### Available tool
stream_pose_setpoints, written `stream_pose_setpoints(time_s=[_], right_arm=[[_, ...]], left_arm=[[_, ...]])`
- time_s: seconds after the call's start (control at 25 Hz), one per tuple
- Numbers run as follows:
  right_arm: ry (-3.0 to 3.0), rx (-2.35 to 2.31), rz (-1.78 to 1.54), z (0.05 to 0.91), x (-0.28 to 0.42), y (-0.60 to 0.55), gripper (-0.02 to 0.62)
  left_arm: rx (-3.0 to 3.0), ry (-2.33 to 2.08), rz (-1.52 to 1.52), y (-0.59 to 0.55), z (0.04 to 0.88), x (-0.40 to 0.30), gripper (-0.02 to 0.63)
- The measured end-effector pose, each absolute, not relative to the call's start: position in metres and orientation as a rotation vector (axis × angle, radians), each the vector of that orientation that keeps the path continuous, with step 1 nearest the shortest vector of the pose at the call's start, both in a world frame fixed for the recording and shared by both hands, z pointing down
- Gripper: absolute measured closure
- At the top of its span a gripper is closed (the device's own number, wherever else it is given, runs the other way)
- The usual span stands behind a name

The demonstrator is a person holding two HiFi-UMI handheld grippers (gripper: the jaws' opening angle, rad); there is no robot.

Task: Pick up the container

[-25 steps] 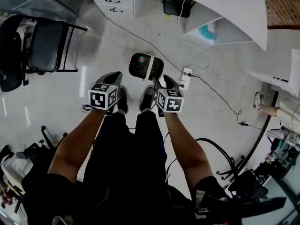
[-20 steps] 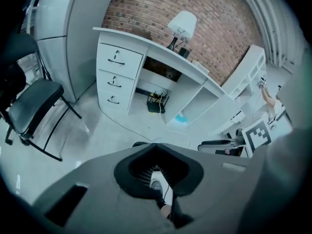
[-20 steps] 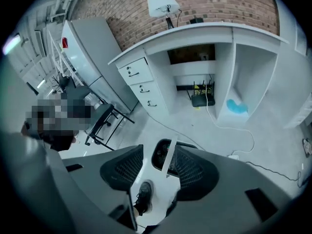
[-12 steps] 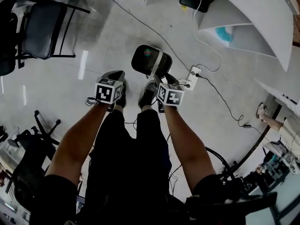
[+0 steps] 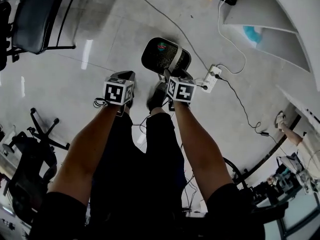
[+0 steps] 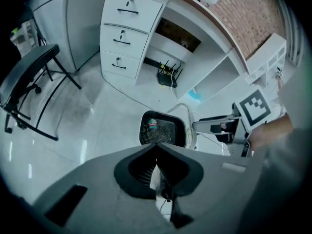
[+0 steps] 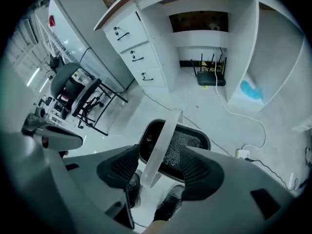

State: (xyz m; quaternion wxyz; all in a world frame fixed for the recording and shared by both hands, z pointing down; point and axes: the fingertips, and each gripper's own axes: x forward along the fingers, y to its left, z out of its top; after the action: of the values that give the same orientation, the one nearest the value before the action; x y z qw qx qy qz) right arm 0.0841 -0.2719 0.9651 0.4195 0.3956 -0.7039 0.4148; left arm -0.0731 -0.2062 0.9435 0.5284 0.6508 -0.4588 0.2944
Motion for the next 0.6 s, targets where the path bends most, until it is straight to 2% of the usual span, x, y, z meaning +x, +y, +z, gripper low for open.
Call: stream_pose_setpoints(time_s=[0.6], right_arm=[[-1.708,1.007,1.097,1.027,0.077,-0.291,0.373]], left_arm=[[1.693,-1.037,0.842,-0.219,0.971,-0.072,0.598]])
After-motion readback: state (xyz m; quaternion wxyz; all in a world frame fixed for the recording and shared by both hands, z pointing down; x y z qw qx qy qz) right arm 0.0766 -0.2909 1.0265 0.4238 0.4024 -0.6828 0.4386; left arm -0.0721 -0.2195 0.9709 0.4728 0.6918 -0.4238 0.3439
